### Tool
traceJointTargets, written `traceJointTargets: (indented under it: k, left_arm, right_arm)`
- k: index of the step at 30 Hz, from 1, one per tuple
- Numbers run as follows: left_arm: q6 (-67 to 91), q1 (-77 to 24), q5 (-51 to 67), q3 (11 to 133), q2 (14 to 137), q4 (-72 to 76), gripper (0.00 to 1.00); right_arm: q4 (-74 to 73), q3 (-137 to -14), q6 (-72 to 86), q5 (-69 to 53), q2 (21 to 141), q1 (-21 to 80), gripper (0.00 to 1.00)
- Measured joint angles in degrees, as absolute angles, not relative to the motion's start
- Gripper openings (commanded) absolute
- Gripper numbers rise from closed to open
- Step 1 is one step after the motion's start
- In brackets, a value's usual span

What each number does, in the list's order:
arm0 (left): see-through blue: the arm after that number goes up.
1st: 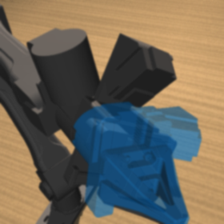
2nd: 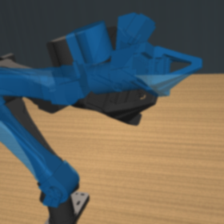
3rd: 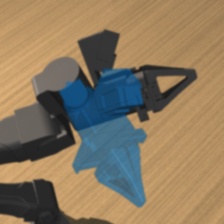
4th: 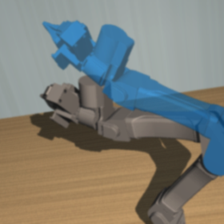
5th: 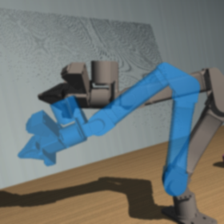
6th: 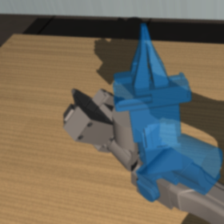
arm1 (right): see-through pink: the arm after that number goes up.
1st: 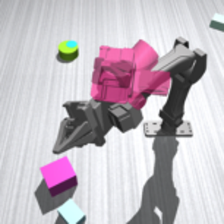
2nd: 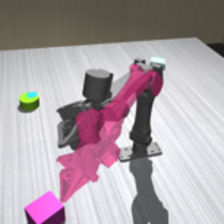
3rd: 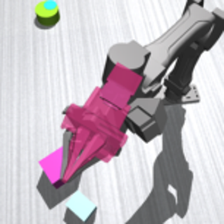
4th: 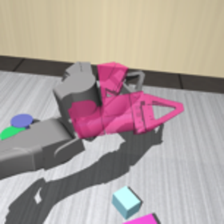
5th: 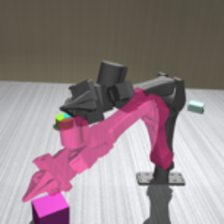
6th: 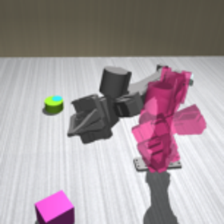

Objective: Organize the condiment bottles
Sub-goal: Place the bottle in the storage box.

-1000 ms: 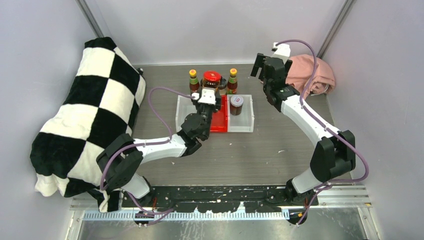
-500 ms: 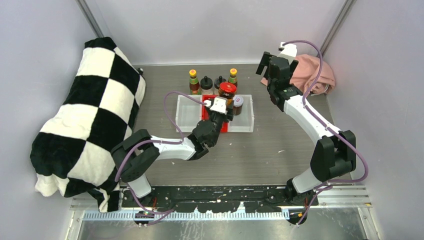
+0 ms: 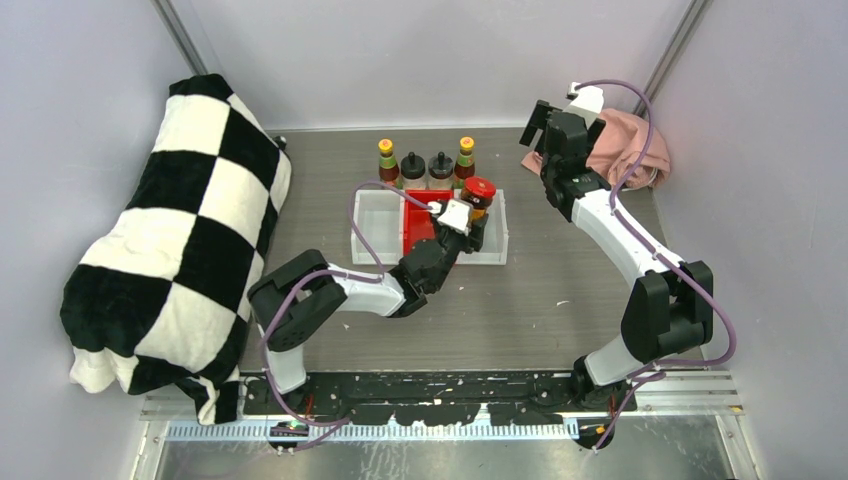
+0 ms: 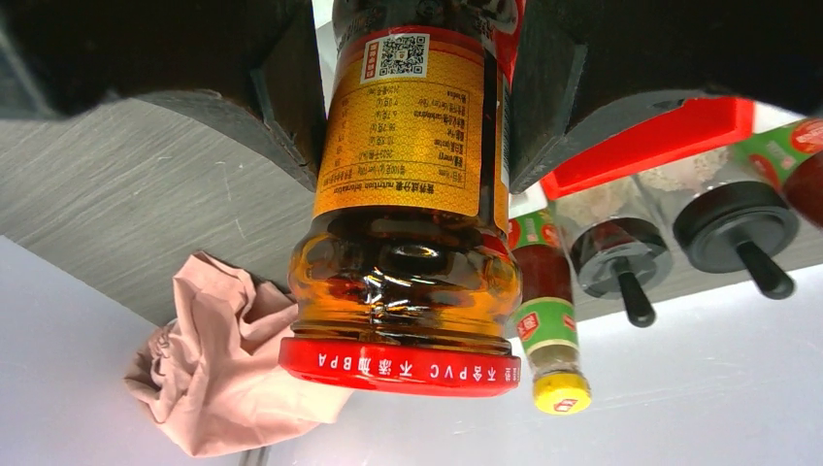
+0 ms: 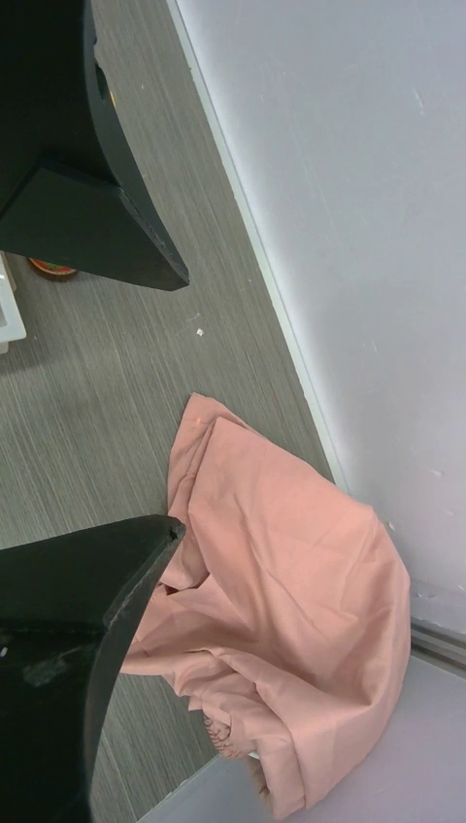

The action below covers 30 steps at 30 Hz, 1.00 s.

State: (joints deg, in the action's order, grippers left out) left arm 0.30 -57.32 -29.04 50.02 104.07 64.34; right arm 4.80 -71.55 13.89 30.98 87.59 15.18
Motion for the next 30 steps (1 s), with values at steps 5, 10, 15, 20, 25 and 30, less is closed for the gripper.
traceJointTargets:
  k: [5,10,15,20,25,30]
  left_arm:
    - [1.67,-57.23,-26.92,50.81,105.56,64.23,0.0]
    - [2.85,-56.84,-24.77,52.23,107.77,64.12,0.0]
    - [4.01,-56.07,-22.09,53.6,109.91,63.96,0.0]
    - [5.02,-54.96,-19.29,55.27,111.94,63.96,0.0]
    - [6.63,-53.39,-16.78,57.19,114.59,64.12,0.0]
    - [8.49,-51.94,-14.31,58.17,118.37,66.32,0.0]
  right_arm:
    - [5.04,-71.55,13.87,30.98,87.59,14.87,0.92]
    - [5.56,-71.55,13.69,30.98,87.59,14.72,0.92]
    - [5.69,-71.55,13.58,30.98,87.22,14.5,0.92]
    - [6.13,-71.57,13.08,30.98,86.7,14.48,0.92]
    - [6.44,-71.68,12.03,31.0,86.61,14.48,0.92]
    - [7.16,-71.79,10.9,31.03,86.61,14.48,0.92]
